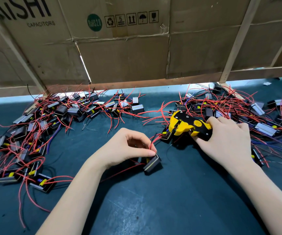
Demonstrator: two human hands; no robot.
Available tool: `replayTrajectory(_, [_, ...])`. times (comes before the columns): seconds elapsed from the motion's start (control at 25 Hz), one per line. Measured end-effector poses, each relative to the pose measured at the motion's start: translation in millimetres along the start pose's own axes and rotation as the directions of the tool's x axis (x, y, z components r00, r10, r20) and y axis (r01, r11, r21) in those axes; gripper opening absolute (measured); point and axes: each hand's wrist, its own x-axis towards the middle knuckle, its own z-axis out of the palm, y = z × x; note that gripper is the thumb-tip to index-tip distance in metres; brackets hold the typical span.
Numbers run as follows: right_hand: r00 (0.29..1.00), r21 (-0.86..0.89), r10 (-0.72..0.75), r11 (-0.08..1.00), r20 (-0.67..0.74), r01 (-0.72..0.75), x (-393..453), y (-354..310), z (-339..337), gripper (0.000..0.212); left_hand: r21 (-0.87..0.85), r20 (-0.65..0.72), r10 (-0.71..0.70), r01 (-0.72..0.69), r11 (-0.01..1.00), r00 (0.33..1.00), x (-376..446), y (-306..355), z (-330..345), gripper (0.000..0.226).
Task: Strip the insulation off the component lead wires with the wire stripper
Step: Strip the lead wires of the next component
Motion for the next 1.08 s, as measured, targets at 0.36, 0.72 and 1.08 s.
replayTrajectory(0.36, [1.0,0.016,0.001,1.0,-0.002,-0.001,-1.0,0.1,-0.6,0.039,-0.291,-0.154,-0.08,0.032,0.956,0.985,1.5,-2.0,-4.3,0.013])
replayTrajectory(0.72, [1.0,0.004,0.004,1.0,0.001,-0.004,-0.3,0.0,1.1,0.039,-0.201,-0.097,-0.074,0.053,0.978,0.993,1.7,0.4,1.8,0.014])
replayTrajectory(1.08, [0.995,-0.058,-0.015,0.998,-0.103,0.009,-2.8,-9.3,5.4,0.041,0.072,-0.194,0.014,0.0,0.997,0.981,9.4,-1.1,15.5,0.014])
